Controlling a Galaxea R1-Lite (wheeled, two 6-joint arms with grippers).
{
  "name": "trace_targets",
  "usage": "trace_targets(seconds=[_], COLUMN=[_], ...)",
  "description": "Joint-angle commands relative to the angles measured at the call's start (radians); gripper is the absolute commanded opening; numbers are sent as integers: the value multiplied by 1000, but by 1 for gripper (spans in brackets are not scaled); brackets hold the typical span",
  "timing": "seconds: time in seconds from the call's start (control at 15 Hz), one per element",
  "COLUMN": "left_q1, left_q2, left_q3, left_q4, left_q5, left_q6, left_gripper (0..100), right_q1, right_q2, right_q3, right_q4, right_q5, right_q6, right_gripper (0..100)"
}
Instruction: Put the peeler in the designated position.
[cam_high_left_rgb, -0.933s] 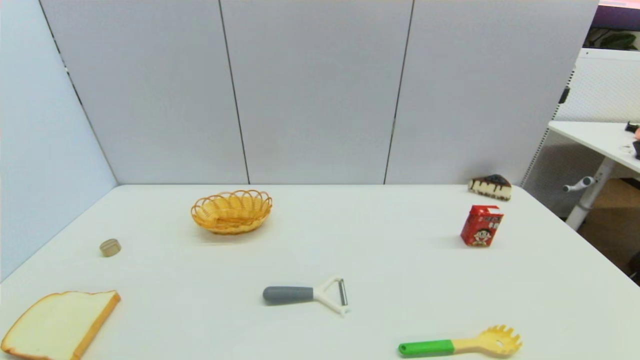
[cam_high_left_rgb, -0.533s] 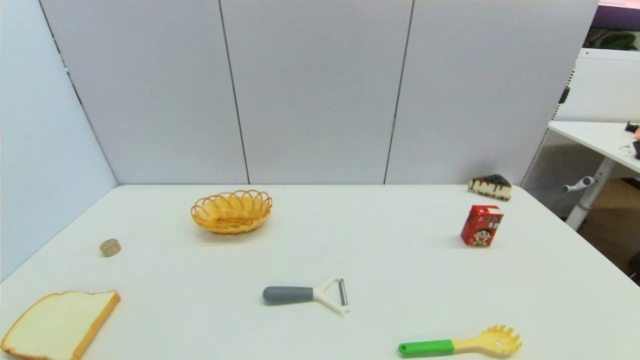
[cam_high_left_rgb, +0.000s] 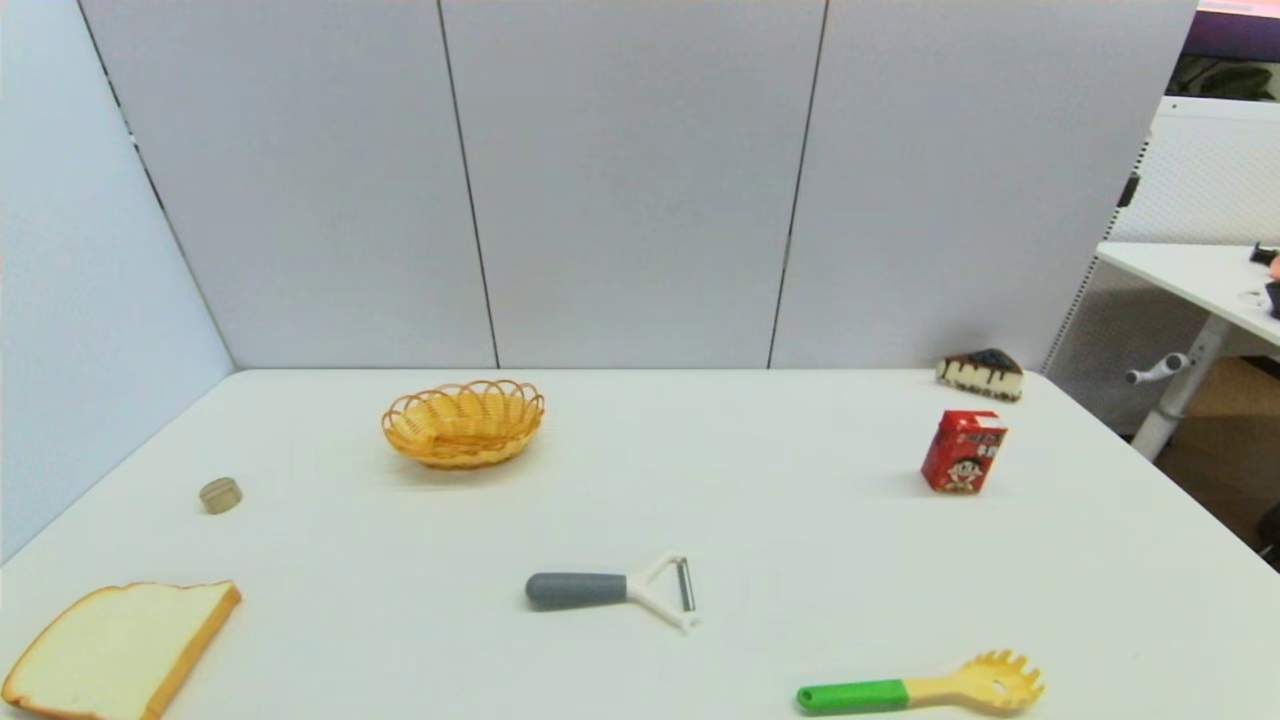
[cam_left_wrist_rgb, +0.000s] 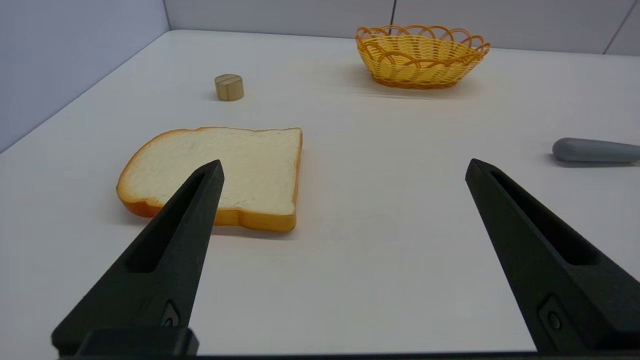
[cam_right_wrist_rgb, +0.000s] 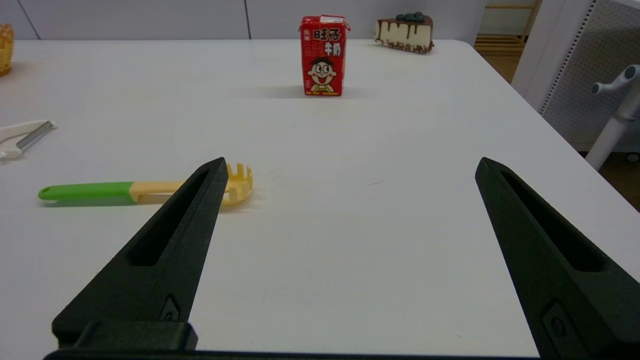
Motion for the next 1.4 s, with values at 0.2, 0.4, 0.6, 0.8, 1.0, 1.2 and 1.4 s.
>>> trace_targets(seconds=[0.2, 0.4, 0.6, 0.8, 1.0, 1.2, 1.4], left_q1=[0, -3, -22, -65, -174, -298, -422], left_q2=[296, 634, 973, 1239, 1488, 1695, 1842], left_q3=[-161, -463, -723, -864, -997, -1146, -1232], left_q4=[17, 175, 358, 358, 358, 361, 353], left_q5=[-31, -43, -219, -339, -463, -521, -564], left_q6=[69, 287, 456, 643, 765, 824, 819], left_gripper=[100, 100, 100, 100, 100, 100, 100], right_q1=[0, 0, 0, 0, 0, 0, 0], right_q2=[1, 1, 1, 1, 1, 1, 1], right_q3=[0, 0, 0, 0, 0, 0, 0], right_q4=[0, 0, 0, 0, 0, 0, 0], right_q5=[0, 0, 0, 0, 0, 0, 0], right_q6=[0, 0, 0, 0, 0, 0, 0], right_gripper=[100, 100, 100, 100, 100, 100, 100])
